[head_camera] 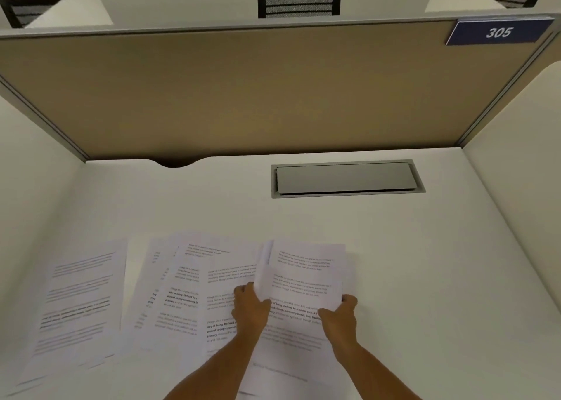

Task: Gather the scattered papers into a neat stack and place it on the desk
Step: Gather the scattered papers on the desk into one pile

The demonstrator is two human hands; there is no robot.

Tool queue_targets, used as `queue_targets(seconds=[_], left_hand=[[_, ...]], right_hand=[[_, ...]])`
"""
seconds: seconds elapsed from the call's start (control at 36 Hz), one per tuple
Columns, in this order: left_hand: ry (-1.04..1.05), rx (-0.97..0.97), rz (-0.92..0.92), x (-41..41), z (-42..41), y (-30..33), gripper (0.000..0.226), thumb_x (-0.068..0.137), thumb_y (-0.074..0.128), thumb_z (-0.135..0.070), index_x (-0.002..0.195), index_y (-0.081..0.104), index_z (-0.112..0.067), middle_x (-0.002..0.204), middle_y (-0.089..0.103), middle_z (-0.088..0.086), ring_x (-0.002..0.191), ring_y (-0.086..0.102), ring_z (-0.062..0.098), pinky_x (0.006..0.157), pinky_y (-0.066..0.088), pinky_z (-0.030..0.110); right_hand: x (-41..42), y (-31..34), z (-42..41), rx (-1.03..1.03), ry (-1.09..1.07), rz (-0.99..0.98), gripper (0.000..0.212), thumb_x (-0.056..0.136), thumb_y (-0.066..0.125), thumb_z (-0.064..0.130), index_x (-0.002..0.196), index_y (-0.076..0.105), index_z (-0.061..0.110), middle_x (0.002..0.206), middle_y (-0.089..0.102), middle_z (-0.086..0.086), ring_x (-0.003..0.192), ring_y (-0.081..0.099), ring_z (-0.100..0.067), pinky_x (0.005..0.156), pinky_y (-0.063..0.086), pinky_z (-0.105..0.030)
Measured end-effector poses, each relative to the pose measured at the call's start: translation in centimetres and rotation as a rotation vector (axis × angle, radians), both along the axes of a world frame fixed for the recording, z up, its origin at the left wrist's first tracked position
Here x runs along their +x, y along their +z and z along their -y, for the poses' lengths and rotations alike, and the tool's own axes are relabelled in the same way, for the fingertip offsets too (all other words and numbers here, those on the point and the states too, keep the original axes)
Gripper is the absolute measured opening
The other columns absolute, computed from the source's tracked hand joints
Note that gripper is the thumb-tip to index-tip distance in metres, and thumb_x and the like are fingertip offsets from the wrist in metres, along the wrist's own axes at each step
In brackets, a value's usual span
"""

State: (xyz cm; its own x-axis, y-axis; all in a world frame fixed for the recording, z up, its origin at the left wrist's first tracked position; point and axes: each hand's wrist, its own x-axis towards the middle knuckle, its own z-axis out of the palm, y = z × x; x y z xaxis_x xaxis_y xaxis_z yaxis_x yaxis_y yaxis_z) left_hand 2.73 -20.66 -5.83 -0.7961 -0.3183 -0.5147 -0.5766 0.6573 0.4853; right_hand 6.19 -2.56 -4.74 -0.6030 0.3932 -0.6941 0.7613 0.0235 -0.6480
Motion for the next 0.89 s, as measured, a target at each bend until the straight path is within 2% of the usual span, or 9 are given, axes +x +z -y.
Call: queue_targets(seconds=[0.17,0.31,0.42,0.47,0.58,0.67,0.72,0.81,0.89], left_hand=[[0.132,0.216,-0.058,0.2,0.0,0.2,0.068,0.082,0.076,-0.010,0.134,0.032,-0.014,0.123,0.064,0.017,0.094,0.066,0.026,0.081,0.059,0.033],[0.066,0.261,-0.018,0.4,-0.1,1.0,0.056,0.083,0.076,-0.020,0.132,0.054,-0.005,0.126,0.063,0.009,0.108,0.062,0.022,0.095,0.050,0.030],[0.006,0.379,-0.036,1.0,-0.2,1.8,0.050,0.085,0.074,-0.017,0.131,0.055,-0.007,0.123,0.064,0.006,0.102,0.058,0.016,0.090,0.049,0.024],[-0.019,0.443,-0.065,1.3,-0.2,2.1,0.048,0.086,0.073,-0.013,0.131,0.055,-0.008,0.125,0.065,0.006,0.105,0.061,0.016,0.092,0.050,0.026],[-0.008,0.571,-0.111,1.7,-0.1,3.1,0.044,0.087,0.071,-0.008,0.129,0.059,-0.009,0.124,0.069,0.008,0.110,0.066,0.021,0.098,0.054,0.037],[0.006,0.634,-0.129,1.9,0.2,4.1,0.043,0.086,0.071,-0.007,0.128,0.061,-0.006,0.117,0.071,0.008,0.106,0.068,0.025,0.097,0.055,0.044],[-0.006,0.687,-0.132,2.0,0.4,5.0,0.041,0.086,0.071,-0.007,0.127,0.062,-0.007,0.116,0.072,0.008,0.106,0.070,0.025,0.096,0.055,0.047],[-0.038,0.739,-0.123,2.3,0.8,6.0,0.043,0.086,0.072,-0.008,0.127,0.061,-0.007,0.119,0.072,0.008,0.108,0.070,0.025,0.098,0.054,0.048],[-0.055,0.765,-0.108,2.7,1.0,6.9,0.045,0.084,0.074,-0.010,0.127,0.061,-0.006,0.121,0.071,0.009,0.110,0.069,0.025,0.099,0.053,0.049]], right_hand=[[0.3,-0.8,-0.1,-0.064,-0.013,0.055,0.064,0.086,0.064,-0.002,0.137,0.031,0.016,0.104,0.058,-0.003,0.081,0.058,-0.011,0.058,0.047,-0.021],[0.6,-0.8,-0.1,-0.090,0.049,0.045,0.056,0.085,0.065,-0.003,0.137,0.047,0.008,0.122,0.064,-0.010,0.102,0.063,-0.025,0.084,0.057,-0.035],[0.9,-0.5,-0.4,-0.089,0.040,0.024,0.047,0.082,0.068,-0.001,0.125,0.051,0.010,0.102,0.064,-0.001,0.087,0.063,-0.016,0.060,0.050,-0.024],[1.1,-0.3,-0.4,-0.086,0.020,0.018,0.040,0.083,0.071,0.004,0.117,0.052,0.012,0.110,0.066,-0.009,0.087,0.064,-0.019,0.060,0.053,-0.028],[1.3,0.0,-0.9,0.004,-0.017,0.011,0.069,0.082,0.077,0.040,0.136,0.049,0.007,0.135,0.055,-0.020,0.118,0.059,-0.039,0.099,0.052,-0.053],[1.7,0.6,-1.4,0.021,-0.059,-0.013,0.100,0.080,0.075,0.053,0.154,0.026,0.007,0.158,0.031,-0.017,0.142,0.037,-0.039,0.115,0.037,-0.054],[2.0,0.9,-1.8,-0.041,-0.087,-0.049,0.100,0.078,0.076,0.055,0.153,0.029,0.011,0.156,0.037,-0.014,0.138,0.044,-0.035,0.110,0.043,-0.050],[2.6,1.8,-2.6,-0.160,-0.146,-0.133,0.075,0.073,0.081,0.050,0.132,0.052,0.014,0.119,0.066,-0.005,0.097,0.065,-0.019,0.084,0.054,-0.037],[3.2,2.4,-3.4,-0.252,-0.203,-0.156,0.068,0.069,0.085,0.045,0.124,0.057,0.018,0.105,0.071,-0.002,0.092,0.069,-0.021,0.072,0.056,-0.032]])
